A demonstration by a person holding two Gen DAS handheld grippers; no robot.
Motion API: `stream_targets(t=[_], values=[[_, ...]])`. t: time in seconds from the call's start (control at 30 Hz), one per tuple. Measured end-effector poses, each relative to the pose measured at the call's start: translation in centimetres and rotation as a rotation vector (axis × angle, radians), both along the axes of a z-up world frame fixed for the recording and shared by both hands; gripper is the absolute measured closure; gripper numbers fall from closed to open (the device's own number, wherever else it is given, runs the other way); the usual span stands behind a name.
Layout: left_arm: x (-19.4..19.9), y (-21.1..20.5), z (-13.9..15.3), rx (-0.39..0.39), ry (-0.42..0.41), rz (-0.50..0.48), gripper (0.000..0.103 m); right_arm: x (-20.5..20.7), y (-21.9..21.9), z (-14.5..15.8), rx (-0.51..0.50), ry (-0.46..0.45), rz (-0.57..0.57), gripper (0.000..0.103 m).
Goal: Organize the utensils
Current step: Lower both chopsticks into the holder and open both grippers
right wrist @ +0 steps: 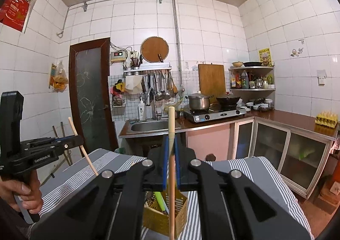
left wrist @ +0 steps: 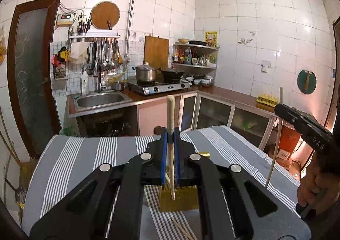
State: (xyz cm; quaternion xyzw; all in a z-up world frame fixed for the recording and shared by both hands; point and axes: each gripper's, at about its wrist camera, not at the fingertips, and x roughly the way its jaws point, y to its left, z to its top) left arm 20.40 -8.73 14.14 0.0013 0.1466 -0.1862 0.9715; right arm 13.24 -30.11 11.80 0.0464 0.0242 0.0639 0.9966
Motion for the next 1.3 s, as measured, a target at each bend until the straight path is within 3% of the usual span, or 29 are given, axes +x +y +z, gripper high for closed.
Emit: stream_targets(t=[0.53,0.93,1.17,1.2,1.23,1.27,1.3], values=[[4.4,-1.5,0.3,-0.009,-0.001,-0.014,0.098,5.6,2.1,2.0,-0.030,-0.077,0.007,0.097],[7.7,-2.0,-1.7,-0.002,0.042,-0.013,0.098,11.1,2.9,-0.9,-0.037,-0.017,0.012,0.097],[9.2,-1.9,-3.7,0.000,0.104,-0.012,0.098,13.5,2.3,-3.4,-0.008,0.068,0.014,0.097],[9.4,-1.9,-4.1,0.004,0.117,-0.016,0.088,13.7,2.3,-3.6,-0.008,0.081,0.019,0.096],[9.5,-1.9,-4.4,0.008,0.123,-0.014,0.071,13.8,2.2,-3.8,-0.009,0.087,0.015,0.096],[9.5,-1.7,-4.6,0.006,0.125,-0.007,0.064,13.7,2.0,-3.9,-0.006,0.089,0.014,0.095],[9.5,-1.4,-4.7,-0.005,0.130,-0.002,0.057,13.7,1.9,-3.8,-0.004,0.090,0.016,0.088]])
